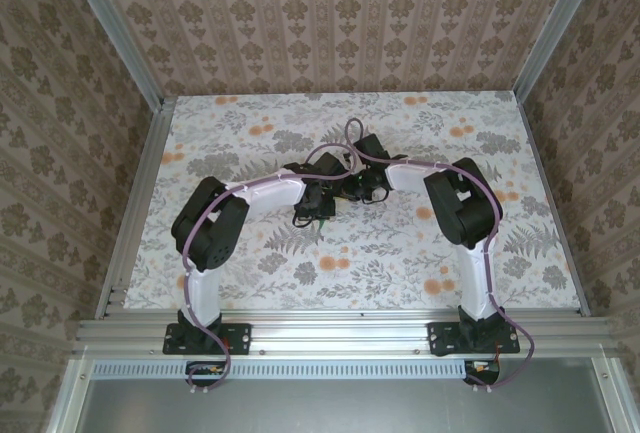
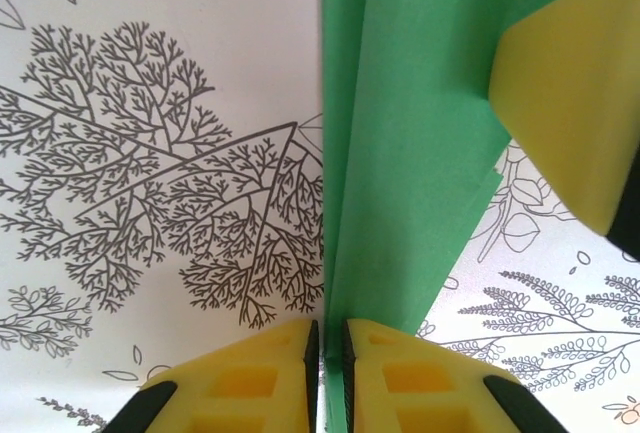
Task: Fold a paper plane with a square sheet of paper (pick it up from the middle)
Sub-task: Fold the wing for the fifth time at the center of the table.
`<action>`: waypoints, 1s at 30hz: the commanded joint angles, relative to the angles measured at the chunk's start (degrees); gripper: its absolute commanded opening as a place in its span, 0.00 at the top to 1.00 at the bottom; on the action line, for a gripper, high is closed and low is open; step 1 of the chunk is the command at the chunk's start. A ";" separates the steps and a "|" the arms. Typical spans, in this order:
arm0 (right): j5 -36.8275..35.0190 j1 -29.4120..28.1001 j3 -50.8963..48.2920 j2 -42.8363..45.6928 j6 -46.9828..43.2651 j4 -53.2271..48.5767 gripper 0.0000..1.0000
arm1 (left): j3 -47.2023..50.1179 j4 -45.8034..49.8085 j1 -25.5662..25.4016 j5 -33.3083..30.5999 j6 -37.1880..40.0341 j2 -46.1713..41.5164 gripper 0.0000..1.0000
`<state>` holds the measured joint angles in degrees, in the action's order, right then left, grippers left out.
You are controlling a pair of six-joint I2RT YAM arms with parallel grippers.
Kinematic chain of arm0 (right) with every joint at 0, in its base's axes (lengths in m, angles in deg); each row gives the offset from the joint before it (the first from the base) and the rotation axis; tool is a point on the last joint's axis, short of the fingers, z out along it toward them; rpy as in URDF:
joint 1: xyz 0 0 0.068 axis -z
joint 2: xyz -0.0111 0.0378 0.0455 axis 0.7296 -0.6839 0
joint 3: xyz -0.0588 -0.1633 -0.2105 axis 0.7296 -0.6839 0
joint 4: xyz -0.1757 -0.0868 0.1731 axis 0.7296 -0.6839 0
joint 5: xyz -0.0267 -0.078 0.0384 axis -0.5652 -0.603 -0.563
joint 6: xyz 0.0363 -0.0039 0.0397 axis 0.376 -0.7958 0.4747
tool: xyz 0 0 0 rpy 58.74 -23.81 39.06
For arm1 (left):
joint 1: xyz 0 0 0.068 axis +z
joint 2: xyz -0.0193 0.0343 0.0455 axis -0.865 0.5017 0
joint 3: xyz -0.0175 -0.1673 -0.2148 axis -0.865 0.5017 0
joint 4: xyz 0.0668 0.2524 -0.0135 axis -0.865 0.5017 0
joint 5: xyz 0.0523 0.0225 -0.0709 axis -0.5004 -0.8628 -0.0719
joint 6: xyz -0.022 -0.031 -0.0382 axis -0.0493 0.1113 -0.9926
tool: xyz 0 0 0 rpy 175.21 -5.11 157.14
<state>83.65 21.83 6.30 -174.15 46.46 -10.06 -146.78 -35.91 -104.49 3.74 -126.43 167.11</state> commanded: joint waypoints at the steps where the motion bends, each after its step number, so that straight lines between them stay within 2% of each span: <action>1: -4.81 0.05 1.94 -2.67 -1.93 -4.49 0.89 | 1.32 2.77 -0.10 3.09 1.29 -2.56 0.81; 9: -6.03 -0.47 3.38 -4.06 -2.71 -7.84 0.89 | 8.38 -12.40 3.06 13.12 -1.13 -9.50 0.80; 12: -6.21 -0.52 3.64 -4.25 -2.75 -8.29 0.89 | 9.65 -14.17 3.27 14.73 -1.73 -9.35 0.83; 18: -6.12 -0.64 3.79 -4.41 -2.81 -8.52 0.89 | 9.88 -13.07 3.30 13.95 -2.26 -6.92 0.90; 25: -6.08 -0.56 3.91 -4.62 -2.71 -8.74 0.89 | 8.97 -9.48 3.00 10.67 -1.94 -5.38 0.89; 30: -6.03 -0.56 3.91 -4.93 -2.52 -8.77 0.88 | 9.03 -9.12 2.87 10.53 -1.99 -4.33 0.89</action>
<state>81.84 21.46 10.28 -175.86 45.15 -14.43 -137.29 -47.62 -101.41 15.28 -127.98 161.56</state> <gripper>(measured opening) 0.115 0.113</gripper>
